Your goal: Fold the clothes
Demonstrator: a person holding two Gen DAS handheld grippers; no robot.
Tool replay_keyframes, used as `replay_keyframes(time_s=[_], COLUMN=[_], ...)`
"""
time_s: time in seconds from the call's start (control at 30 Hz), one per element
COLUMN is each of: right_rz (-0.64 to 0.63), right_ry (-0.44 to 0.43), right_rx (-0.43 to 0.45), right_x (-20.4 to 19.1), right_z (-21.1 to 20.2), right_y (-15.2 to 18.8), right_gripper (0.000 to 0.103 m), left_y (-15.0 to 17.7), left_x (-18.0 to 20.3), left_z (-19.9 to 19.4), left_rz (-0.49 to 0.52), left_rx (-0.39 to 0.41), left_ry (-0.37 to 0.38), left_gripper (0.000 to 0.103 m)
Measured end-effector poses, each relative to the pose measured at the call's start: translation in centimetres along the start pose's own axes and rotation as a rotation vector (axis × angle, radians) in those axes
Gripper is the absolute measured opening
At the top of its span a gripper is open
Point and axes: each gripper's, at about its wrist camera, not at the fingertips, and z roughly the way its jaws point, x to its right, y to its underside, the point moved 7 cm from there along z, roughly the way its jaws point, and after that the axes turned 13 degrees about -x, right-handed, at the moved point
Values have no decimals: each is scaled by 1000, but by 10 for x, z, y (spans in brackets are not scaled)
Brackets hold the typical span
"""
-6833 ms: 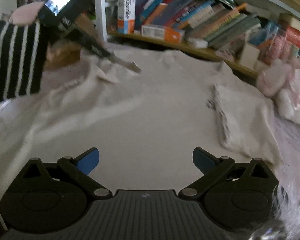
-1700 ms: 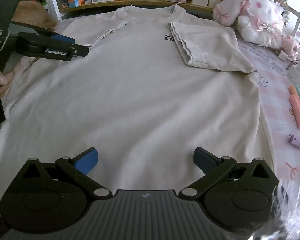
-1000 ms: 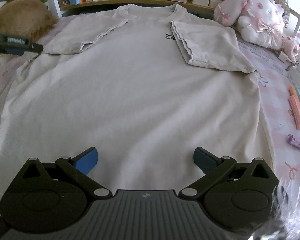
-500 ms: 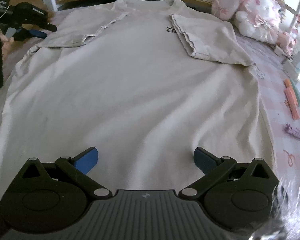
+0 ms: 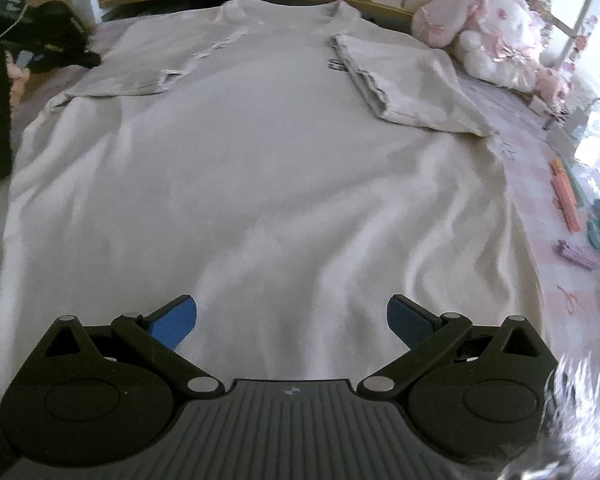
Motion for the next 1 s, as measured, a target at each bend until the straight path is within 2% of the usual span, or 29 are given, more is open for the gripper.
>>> replay_keyframes(time_s=[0.3, 0.4, 0.53, 0.6, 0.77, 0.9, 0.97, 1.0], right_rz=[57, 55, 46, 43, 39, 21, 12, 6], right_ry=[24, 23, 22, 15, -20, -63, -83, -93], right_rx=[1, -1, 13, 32, 80, 132, 150, 157], right_x=[4, 8, 15, 21, 40, 58, 66, 69], right_z=[0, -1, -6, -11, -20, -33, -37, -39], right_y=[6, 10, 15, 17, 27, 38, 45, 49], right_gripper=[102, 102, 102, 102, 102, 102, 102, 102], left_y=[-6, -5, 1, 10, 63, 121, 150, 164], left_x=[-17, -13, -11, -7, 16, 26, 34, 38], left_z=[-4, -4, -13, -28, -81, -120, -136, -144], left_rz=[0, 45, 78, 90, 121, 102, 84, 74], left_rx=[6, -3, -25, -9, 64, 102, 127, 142], left_ry=[-3, -26, -53, -51, -66, -80, -92, -99], left_gripper=[0, 0, 6, 9, 30, 34, 65, 72])
